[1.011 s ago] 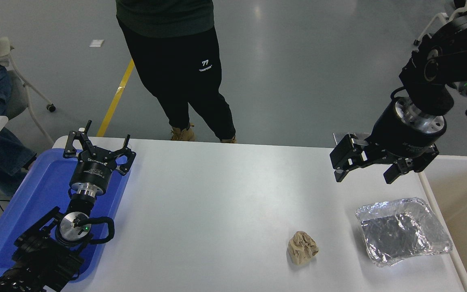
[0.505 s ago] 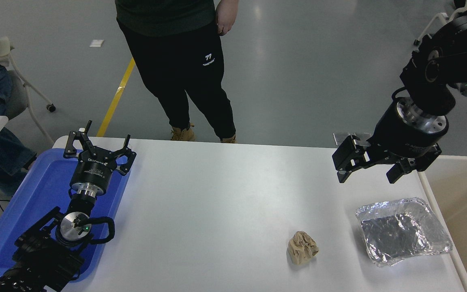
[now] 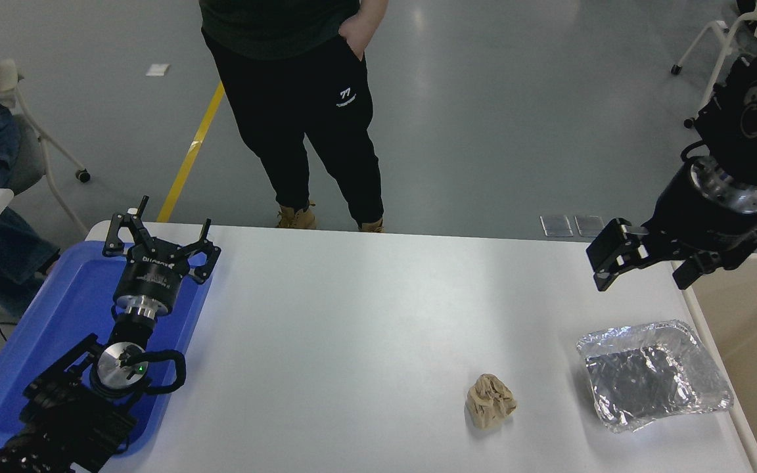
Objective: Pick up foil plate and place in dustbin
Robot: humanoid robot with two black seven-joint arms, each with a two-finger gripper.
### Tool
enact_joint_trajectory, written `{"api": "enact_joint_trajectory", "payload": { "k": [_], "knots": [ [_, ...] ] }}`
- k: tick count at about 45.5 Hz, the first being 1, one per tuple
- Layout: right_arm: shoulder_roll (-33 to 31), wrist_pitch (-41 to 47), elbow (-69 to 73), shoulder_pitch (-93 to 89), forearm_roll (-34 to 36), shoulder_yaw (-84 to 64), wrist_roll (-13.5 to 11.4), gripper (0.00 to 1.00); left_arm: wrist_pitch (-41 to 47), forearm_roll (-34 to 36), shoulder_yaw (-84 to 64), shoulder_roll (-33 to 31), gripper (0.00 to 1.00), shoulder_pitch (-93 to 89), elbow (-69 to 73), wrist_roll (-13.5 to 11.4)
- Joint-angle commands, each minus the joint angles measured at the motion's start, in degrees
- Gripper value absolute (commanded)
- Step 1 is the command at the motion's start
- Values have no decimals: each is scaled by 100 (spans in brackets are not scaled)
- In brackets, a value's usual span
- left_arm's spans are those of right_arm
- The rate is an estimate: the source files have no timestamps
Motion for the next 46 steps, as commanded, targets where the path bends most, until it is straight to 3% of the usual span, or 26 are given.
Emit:
{"api": "enact_joint_trajectory", "payload": {
  "k": [1, 12, 21, 36, 46],
  "knots": [
    [-1059, -82, -753, -734, -1283, 306, 2, 100, -2, 0, 7, 2, 100, 1, -1, 0],
    [-2017, -152, -1334, -1902, -2523, 1413, 2, 100, -2, 0, 7, -7, 100, 1, -1, 0],
    [-2369, -784, -1624, -3115, -3271, 2284, 2, 100, -2, 0, -2, 2, 100, 1, -1, 0],
    [-2308, -1839, -2291, -4645, -3719, 3049, 2, 100, 7, 0, -2, 2, 100, 1, -1, 0],
    [-1807, -2542, -2828, -5559, -3728, 3471, 2, 100, 7, 0, -2, 2, 100, 1, -1, 0]
  ]
}}
